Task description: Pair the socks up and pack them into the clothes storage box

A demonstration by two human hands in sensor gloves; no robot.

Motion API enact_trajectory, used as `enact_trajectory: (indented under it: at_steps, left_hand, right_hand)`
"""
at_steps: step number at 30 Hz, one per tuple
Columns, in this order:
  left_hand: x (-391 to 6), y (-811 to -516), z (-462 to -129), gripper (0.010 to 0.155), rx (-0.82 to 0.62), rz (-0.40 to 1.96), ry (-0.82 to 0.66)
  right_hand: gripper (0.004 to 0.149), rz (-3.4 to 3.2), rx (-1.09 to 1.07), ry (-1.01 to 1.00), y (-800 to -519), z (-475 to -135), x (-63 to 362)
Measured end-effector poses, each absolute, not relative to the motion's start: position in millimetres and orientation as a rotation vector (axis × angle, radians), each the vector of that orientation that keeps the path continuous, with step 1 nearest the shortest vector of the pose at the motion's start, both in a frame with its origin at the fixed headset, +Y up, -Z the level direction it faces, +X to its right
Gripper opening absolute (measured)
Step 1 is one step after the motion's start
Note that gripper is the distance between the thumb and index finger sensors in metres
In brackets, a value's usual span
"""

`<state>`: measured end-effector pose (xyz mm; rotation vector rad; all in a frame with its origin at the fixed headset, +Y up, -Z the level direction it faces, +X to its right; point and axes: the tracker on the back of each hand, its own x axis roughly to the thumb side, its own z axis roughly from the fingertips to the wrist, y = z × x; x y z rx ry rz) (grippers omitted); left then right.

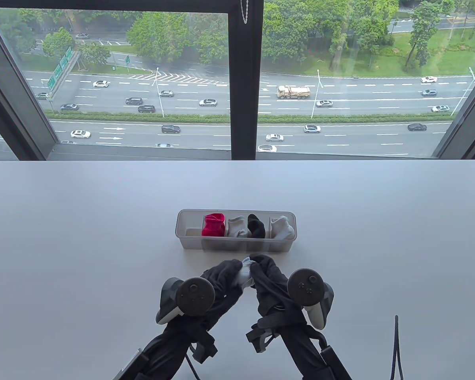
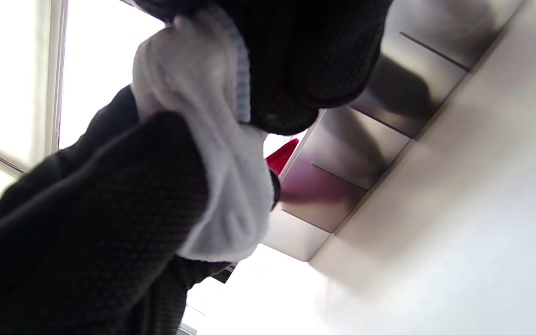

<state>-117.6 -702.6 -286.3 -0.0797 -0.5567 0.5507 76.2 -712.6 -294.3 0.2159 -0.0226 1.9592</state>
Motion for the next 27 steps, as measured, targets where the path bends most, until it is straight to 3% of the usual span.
enact_trajectory:
  at_steps: [2, 4, 6, 9, 11, 13, 15, 17, 19, 24, 27]
  left_hand:
    - [-117.7, -702.2, -288.4, 0.067, 0.006, 0.547, -0.485]
    - [-122.5, -701.2, -290.6, 0.067, -0.03, 0.582, -0.46]
    - [-130.5, -701.2, -293.2, 0.068, 0.007, 0.687, -0.442]
    - [-143.4, -702.1, -295.1, 0.067, 0.023, 0.848, -0.374]
    - [-154.1, -703.4, -297.9, 0.06, 0.019, 0.995, -0.342]
    - [-155.8, -705.6, -298.7, 0.055, -0.003, 1.077, -0.332]
    - [-152.9, -706.8, -297.2, 0.053, -0.067, 1.097, -0.336]
    - [-154.6, -707.1, -298.2, 0.051, -0.04, 1.083, -0.324]
    - [-152.3, -706.8, -299.6, 0.053, -0.125, 1.172, -0.397]
    - [-144.8, -710.9, -300.7, 0.056, -0.267, 1.248, -0.471]
    - [-142.9, -713.8, -303.1, 0.059, -0.373, 1.23, -0.486]
  right_hand:
    - [0.043, 1.936, 0.263, 0.006, -713.0, -293.9, 71.9]
    - [0.044, 1.919, 0.355, 0.059, -711.3, -297.0, 71.1]
    - [0.046, 1.998, 0.327, -0.015, -708.3, -298.8, 74.9]
    - [0.063, 2.052, 0.34, -0.076, -708.8, -300.7, 85.0]
    - [0.082, 1.939, 0.472, 0.137, -714.0, -302.4, 82.5]
    - [0.091, 1.928, 0.5, 0.361, -720.9, -302.9, 73.7]
    - [0.084, 1.956, 0.48, 0.343, -725.6, -303.2, 65.0]
    - [0.063, 1.891, 0.425, 0.292, -725.9, -303.1, 63.9]
    - [0.047, 1.906, 0.41, 0.247, -724.1, -303.9, 69.9]
    - [0.046, 2.167, 0.506, 0.142, -721.5, -310.3, 88.1]
    - [0.046, 2.138, 0.46, 0.121, -722.8, -307.6, 89.5]
